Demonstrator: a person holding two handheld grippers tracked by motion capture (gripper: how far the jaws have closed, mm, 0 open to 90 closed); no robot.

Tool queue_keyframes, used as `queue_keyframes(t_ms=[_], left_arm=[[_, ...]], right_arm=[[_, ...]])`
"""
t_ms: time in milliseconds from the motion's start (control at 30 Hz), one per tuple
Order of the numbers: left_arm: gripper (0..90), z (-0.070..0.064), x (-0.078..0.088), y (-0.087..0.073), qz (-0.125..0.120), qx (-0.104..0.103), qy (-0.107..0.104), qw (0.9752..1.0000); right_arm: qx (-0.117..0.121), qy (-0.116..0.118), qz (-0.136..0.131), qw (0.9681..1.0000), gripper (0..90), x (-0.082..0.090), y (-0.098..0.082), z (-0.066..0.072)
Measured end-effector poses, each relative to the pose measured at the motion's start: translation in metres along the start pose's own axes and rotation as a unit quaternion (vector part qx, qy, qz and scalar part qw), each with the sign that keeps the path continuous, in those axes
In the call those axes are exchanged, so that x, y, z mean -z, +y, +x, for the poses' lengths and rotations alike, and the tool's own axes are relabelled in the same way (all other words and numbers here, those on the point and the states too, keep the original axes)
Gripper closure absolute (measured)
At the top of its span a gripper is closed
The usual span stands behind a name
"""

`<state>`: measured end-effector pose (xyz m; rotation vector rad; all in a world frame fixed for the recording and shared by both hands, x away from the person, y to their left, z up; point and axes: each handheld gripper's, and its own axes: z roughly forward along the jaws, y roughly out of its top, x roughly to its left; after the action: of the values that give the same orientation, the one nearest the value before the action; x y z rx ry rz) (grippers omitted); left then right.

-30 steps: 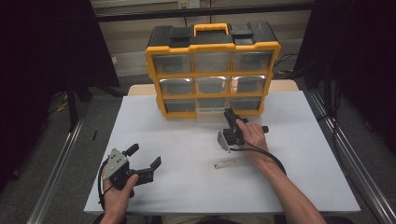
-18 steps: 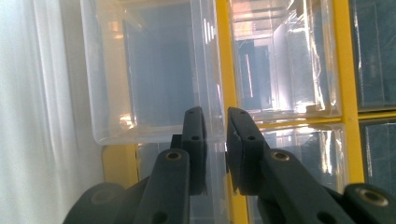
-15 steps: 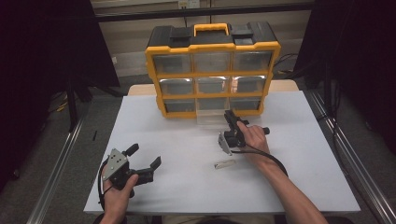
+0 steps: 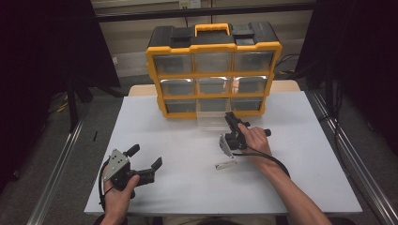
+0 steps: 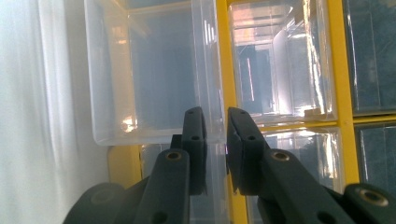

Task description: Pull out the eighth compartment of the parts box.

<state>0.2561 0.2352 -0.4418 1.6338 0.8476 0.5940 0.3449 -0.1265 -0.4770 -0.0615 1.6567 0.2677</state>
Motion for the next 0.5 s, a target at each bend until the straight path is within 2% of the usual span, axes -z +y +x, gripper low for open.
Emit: queue_keyframes(t_ms=[67,100,167,233,333,500], left_arm=[[3.9,0.0002,-0.0001,0.0000,0.001,-0.001,0.000,1.0000],[3.9,0.0000,-0.0002,0.0000,0.000,-0.001,0.000,1.0000],[3.9,0.0001,-0.0002,-0.0001,0.000,0.000,-0.001,1.0000],[3.9,0.0004,-0.0003,-0.0001,0.000,-0.001,0.000,1.0000],[3.9,0.0000,-0.0002,-0.0001,0.000,-0.001,-0.001,1.0000],[3.9,0.0003,-0.0003,-0.0002,0.000,0.000,0.000,1.0000]], right_arm=[[0.004,0.001,-0.002,1.0000,78.7,0.0004,0.0001,-0.0013],[-0.004,0.004,0.001,1.0000,78.8,0.0011,0.0003,-0.0005],[0.001,0.006,-0.003,1.0000,78.8,0.0012,0.0011,-0.0012],[-0.004,0.004,-0.002,1.0000,78.8,0.0032,0.0018,0.0001],[0.003,0.004,-0.005,1.0000,78.8,0.0039,0.0012,-0.0007],[-0.003,0.006,-0.006,1.0000,78.9,0.0071,0.0012,0.0003]])
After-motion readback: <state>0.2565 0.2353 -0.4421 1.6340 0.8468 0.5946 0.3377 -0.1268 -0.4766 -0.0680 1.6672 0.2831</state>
